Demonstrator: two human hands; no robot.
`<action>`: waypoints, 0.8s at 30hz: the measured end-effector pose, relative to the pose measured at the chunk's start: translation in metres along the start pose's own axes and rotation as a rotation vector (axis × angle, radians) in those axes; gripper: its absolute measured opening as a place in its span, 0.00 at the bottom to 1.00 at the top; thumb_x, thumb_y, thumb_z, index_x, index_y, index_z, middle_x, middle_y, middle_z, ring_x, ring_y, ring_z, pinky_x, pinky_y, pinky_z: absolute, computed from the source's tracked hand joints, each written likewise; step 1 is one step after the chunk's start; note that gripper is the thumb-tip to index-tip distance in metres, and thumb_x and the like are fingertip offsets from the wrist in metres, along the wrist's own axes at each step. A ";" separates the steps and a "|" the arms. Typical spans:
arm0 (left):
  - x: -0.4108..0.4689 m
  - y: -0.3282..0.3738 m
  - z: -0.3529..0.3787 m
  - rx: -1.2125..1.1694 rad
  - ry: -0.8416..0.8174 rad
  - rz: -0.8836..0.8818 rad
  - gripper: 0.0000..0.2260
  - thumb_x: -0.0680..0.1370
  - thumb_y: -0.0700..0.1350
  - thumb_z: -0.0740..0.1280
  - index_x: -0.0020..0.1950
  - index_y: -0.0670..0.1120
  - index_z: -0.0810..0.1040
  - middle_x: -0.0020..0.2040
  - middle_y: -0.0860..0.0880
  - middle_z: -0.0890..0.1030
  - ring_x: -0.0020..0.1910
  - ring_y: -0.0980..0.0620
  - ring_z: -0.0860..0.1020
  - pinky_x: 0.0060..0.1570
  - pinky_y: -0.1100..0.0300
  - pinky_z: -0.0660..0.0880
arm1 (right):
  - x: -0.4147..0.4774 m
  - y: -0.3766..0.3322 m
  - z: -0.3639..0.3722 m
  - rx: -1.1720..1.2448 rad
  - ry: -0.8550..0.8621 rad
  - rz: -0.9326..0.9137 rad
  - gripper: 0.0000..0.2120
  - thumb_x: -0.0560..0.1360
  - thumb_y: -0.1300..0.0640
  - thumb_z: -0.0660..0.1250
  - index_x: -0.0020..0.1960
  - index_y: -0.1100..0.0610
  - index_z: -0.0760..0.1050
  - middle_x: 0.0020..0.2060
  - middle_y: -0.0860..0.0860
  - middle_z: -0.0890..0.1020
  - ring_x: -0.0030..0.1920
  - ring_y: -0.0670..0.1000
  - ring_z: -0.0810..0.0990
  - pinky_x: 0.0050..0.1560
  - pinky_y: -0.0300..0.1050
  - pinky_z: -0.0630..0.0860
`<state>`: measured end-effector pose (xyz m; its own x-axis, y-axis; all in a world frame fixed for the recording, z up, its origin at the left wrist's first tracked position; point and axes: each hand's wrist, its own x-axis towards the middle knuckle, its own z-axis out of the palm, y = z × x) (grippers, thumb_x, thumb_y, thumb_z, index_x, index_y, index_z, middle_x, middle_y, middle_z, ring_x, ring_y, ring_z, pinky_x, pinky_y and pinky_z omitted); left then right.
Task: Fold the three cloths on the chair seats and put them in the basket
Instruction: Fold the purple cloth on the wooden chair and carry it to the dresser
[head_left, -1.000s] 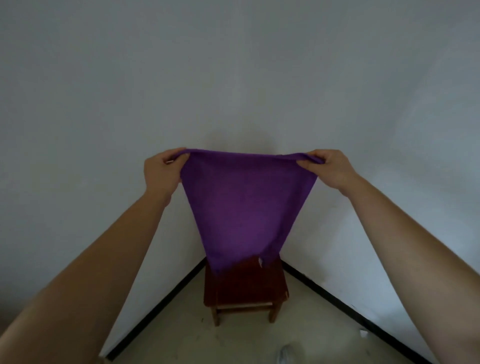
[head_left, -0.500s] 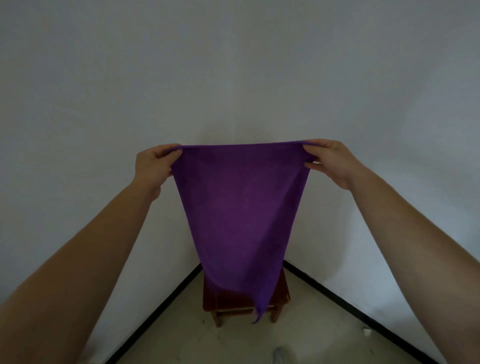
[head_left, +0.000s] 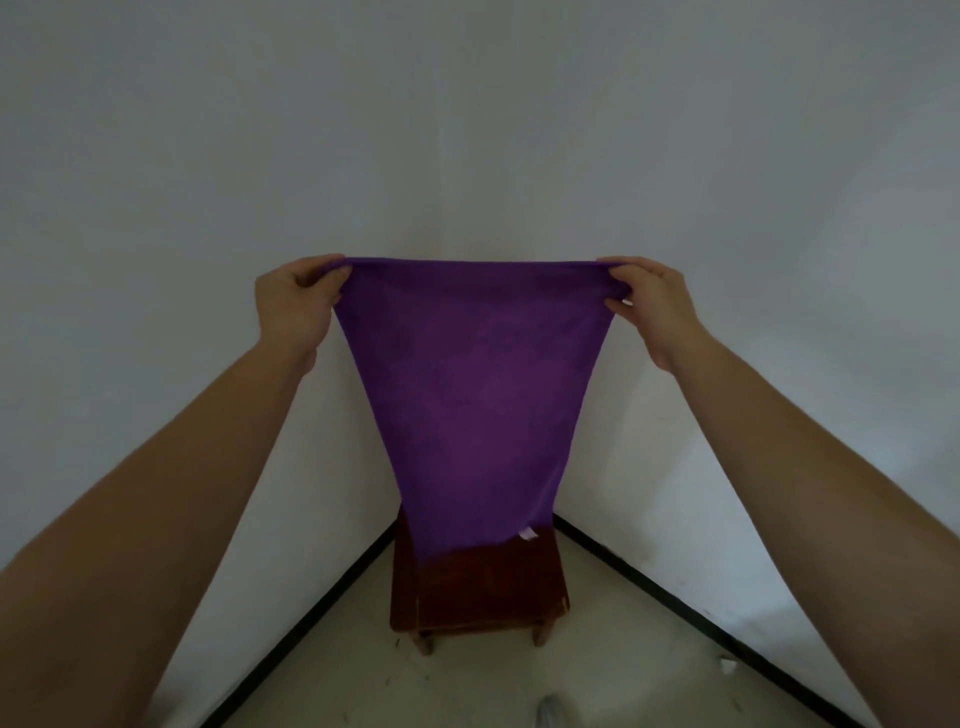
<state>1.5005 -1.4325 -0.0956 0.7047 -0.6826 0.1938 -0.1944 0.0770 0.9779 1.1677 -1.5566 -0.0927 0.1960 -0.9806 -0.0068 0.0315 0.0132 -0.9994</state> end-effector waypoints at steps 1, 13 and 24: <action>-0.002 0.002 -0.001 0.000 -0.003 0.025 0.09 0.76 0.38 0.71 0.56 0.42 0.83 0.43 0.51 0.83 0.40 0.59 0.80 0.48 0.65 0.79 | -0.002 -0.001 0.000 0.004 0.006 -0.009 0.13 0.78 0.63 0.61 0.47 0.52 0.83 0.42 0.48 0.83 0.45 0.44 0.80 0.59 0.46 0.78; -0.121 -0.042 -0.060 0.440 -0.013 0.157 0.06 0.76 0.41 0.66 0.46 0.45 0.82 0.41 0.49 0.82 0.42 0.52 0.79 0.45 0.59 0.74 | -0.111 0.067 0.004 -0.091 0.121 0.091 0.14 0.77 0.65 0.59 0.42 0.56 0.82 0.39 0.52 0.82 0.44 0.49 0.80 0.58 0.49 0.78; -0.292 -0.197 -0.103 0.695 -0.215 -0.139 0.06 0.76 0.42 0.65 0.41 0.42 0.78 0.39 0.47 0.78 0.38 0.50 0.75 0.39 0.59 0.69 | -0.243 0.259 -0.025 -0.378 0.226 0.455 0.13 0.66 0.49 0.61 0.37 0.53 0.82 0.40 0.55 0.84 0.49 0.58 0.82 0.57 0.57 0.79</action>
<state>1.4031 -1.1730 -0.3365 0.6191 -0.7851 -0.0173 -0.5507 -0.4497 0.7032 1.1039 -1.3196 -0.3504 -0.1050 -0.9106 -0.3996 -0.3627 0.4092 -0.8372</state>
